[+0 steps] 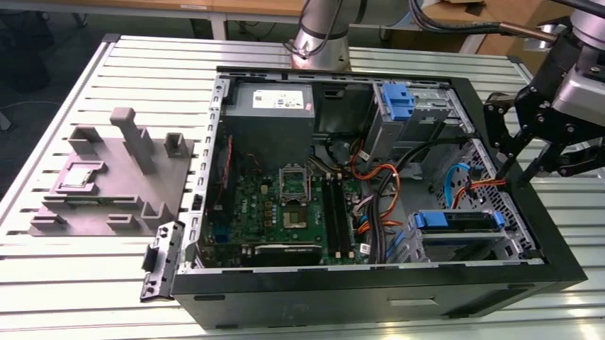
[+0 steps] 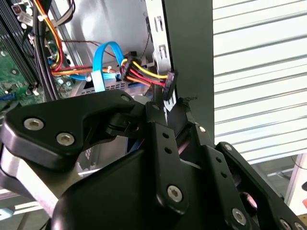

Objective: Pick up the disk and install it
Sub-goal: 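Insert the first disk wire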

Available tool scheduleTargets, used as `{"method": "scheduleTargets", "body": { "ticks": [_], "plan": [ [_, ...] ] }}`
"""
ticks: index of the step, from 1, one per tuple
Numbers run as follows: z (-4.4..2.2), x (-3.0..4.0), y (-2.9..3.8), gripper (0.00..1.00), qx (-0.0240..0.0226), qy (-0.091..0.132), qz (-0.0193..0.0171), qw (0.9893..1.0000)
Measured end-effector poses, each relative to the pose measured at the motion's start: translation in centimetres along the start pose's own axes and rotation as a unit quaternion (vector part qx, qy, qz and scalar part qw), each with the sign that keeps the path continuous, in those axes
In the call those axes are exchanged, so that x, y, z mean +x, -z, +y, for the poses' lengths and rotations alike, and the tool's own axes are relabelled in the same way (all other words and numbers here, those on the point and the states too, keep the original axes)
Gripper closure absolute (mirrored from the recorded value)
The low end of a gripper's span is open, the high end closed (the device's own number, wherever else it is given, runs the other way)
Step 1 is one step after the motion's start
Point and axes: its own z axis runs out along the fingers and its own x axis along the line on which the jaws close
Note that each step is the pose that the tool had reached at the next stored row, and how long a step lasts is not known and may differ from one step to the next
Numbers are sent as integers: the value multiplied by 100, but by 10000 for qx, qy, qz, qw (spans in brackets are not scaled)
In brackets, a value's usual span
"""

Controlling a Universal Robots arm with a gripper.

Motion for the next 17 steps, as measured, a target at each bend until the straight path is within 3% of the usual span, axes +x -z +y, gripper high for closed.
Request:
{"method": "scheduleTargets", "body": {
  "ticks": [3,5,9,12,15,17],
  "plan": [
    [-36,-31,-6,69,1,21,3,10000],
    [-42,-37,-24,69,-6,67,26,10000],
    [-61,-57,-38,69,2,148,150,9998],
    [-61,-63,-51,69,49,178,223,9996],
    [-56,-70,-57,69,52,205,277,9994],
    [-50,-79,-69,69,50,226,293,9993]
  ]
}}
